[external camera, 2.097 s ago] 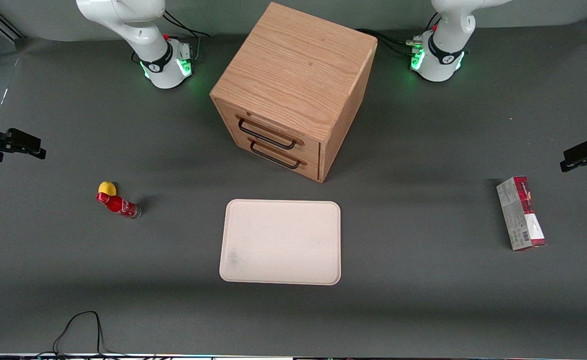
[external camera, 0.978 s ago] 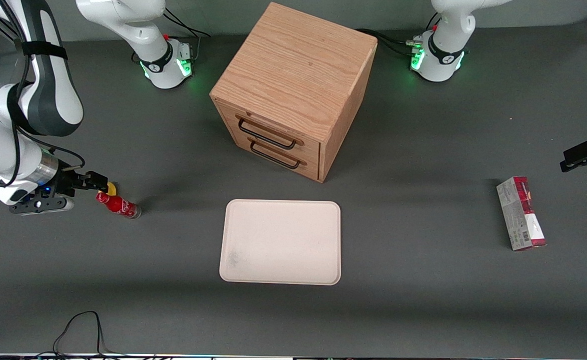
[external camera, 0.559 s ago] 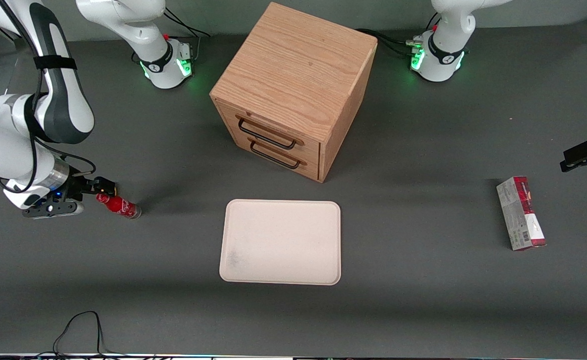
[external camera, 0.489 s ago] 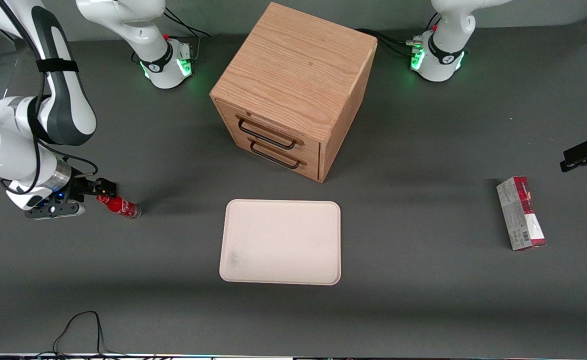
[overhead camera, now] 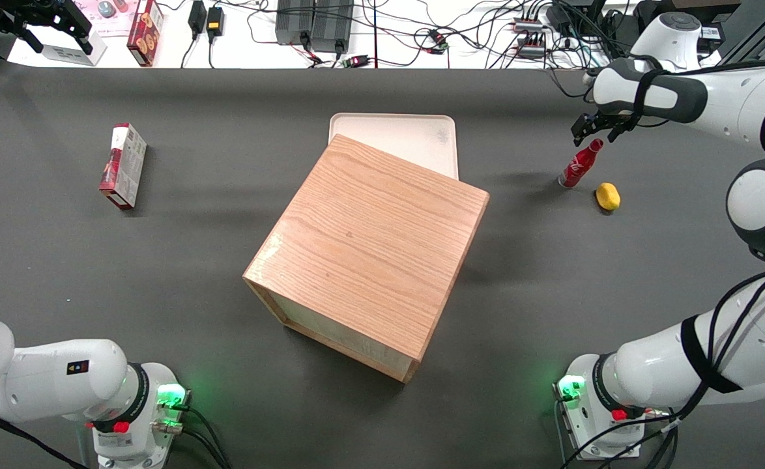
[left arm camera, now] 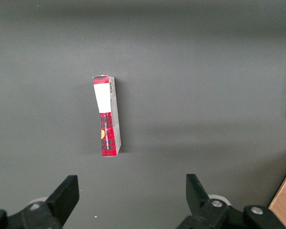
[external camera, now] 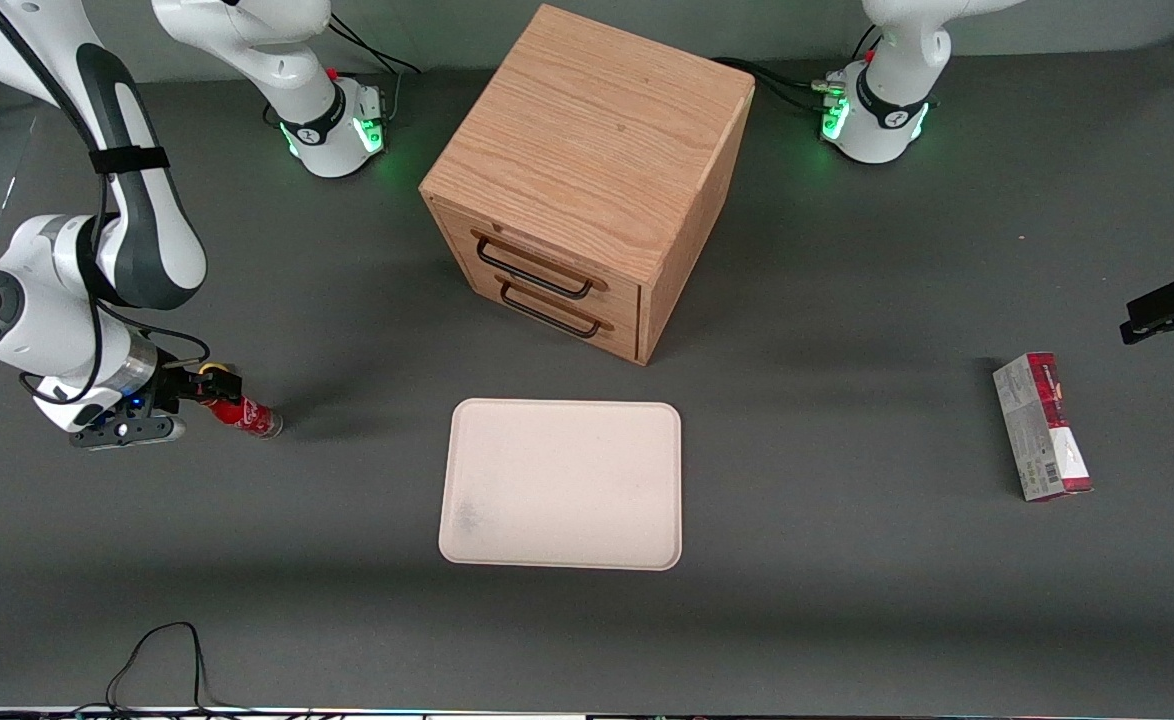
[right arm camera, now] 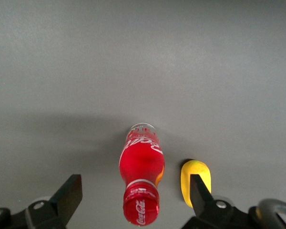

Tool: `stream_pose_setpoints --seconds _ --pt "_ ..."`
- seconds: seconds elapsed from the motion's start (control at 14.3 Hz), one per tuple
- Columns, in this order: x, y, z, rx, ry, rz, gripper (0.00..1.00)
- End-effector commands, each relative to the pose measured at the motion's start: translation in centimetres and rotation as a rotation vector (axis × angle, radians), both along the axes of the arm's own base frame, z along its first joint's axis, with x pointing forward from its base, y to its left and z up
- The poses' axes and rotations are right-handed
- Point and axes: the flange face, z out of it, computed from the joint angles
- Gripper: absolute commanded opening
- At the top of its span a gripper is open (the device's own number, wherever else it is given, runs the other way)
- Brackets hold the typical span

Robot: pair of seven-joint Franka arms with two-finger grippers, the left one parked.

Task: Place coke bottle on tray
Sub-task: 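Close the right gripper around the bottle's neck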

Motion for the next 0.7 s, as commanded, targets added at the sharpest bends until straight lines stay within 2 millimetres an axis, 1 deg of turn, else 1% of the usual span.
stream_pose_setpoints --seconds 0.0,0.42,0.49,0.56,0.63 --pt "-0.56 -0.18 -0.56 0.013 -0.012 0.018 1.0" --pt "-0.85 -0.25 -1.09 0.012 -0.007 0.033 1.0" --pt "-0.85 -0.25 -1.09 0.012 -0.007 0.033 0.93" --pt "-0.82 -0.25 -1.04 0.012 -0.007 0.033 0.79" --pt "-0.83 -0.25 -0.97 0.013 -0.007 0.033 0.59"
